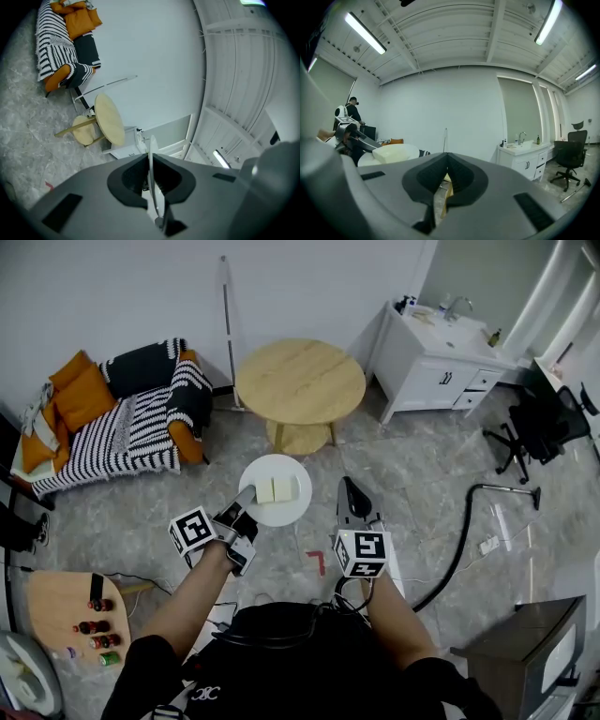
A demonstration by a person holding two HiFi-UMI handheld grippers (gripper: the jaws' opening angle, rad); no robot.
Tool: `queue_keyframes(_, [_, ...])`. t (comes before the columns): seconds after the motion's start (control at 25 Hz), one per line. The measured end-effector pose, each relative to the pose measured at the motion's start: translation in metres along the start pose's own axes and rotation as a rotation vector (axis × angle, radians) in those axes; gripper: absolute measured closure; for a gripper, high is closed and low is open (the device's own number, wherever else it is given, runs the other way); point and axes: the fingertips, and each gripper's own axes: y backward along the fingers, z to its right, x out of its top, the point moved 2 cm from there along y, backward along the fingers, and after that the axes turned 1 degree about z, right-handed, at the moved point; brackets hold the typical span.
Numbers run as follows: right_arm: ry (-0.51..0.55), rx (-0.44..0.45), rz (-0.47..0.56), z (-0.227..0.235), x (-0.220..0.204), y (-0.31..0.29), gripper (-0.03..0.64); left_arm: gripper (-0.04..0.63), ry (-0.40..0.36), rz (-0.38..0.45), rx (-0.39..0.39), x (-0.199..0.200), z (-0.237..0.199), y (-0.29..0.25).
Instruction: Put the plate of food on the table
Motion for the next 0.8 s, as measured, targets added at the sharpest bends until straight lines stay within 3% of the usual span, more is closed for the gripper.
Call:
queue_keyframes(0.24, [0.004,0.002,-0.002,0.014,-0.003,0.011,0.611,0.574,-0.03,-0.011,0.046,-0.015,-0.003,-0.006])
queue_keyframes(0.8, [0.013,-0.079,-0.066,-0.043,-0.018,0.001,0.611,0.574,0.015,-0.062,0.035,0.036,-0.043,0.03])
